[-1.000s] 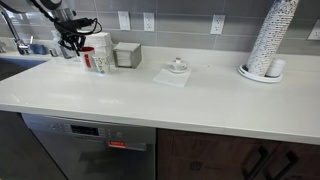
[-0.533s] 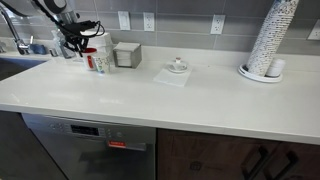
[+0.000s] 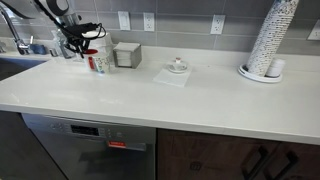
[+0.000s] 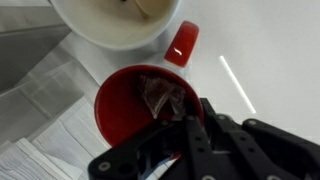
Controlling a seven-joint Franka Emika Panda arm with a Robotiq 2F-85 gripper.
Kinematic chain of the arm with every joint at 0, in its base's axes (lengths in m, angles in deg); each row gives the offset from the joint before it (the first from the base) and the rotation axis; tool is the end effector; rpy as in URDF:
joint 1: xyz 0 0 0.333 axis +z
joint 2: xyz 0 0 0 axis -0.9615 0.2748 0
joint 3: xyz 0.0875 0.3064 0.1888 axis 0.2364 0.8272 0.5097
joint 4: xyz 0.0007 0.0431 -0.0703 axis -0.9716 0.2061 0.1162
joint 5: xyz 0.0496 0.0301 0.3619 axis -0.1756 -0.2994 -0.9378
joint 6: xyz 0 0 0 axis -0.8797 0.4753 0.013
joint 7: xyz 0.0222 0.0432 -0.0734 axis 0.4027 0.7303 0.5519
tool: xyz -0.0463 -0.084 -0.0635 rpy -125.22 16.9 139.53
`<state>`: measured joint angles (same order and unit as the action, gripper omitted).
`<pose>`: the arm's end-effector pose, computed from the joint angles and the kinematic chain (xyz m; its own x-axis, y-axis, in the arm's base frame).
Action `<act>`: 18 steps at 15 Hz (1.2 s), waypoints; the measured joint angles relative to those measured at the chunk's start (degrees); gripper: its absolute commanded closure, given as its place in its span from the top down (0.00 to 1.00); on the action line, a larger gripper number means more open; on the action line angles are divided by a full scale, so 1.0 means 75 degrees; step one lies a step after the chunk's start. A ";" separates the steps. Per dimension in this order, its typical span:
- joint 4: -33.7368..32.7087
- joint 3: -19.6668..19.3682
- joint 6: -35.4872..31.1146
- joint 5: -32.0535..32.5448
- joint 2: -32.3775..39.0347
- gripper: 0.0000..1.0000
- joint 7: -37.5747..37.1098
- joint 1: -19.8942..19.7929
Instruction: Move the mug to the left
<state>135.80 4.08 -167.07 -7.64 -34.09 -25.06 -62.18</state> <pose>0.6387 0.2520 0.4251 0.3086 0.9471 0.0877 0.9332 -0.3193 0.1651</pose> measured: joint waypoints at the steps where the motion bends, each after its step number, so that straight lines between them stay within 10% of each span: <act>1: -0.0009 0.0000 0.0000 0.0006 0.0007 0.02 0.0000 0.0000; 11: -0.0248 0.0004 0.0082 0.0190 0.0172 0.02 0.0000 0.0063; 18: -0.0748 0.0006 0.0562 0.0554 0.0412 0.50 0.0001 0.0213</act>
<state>130.19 4.12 -162.86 -3.49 -31.00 -25.05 -60.58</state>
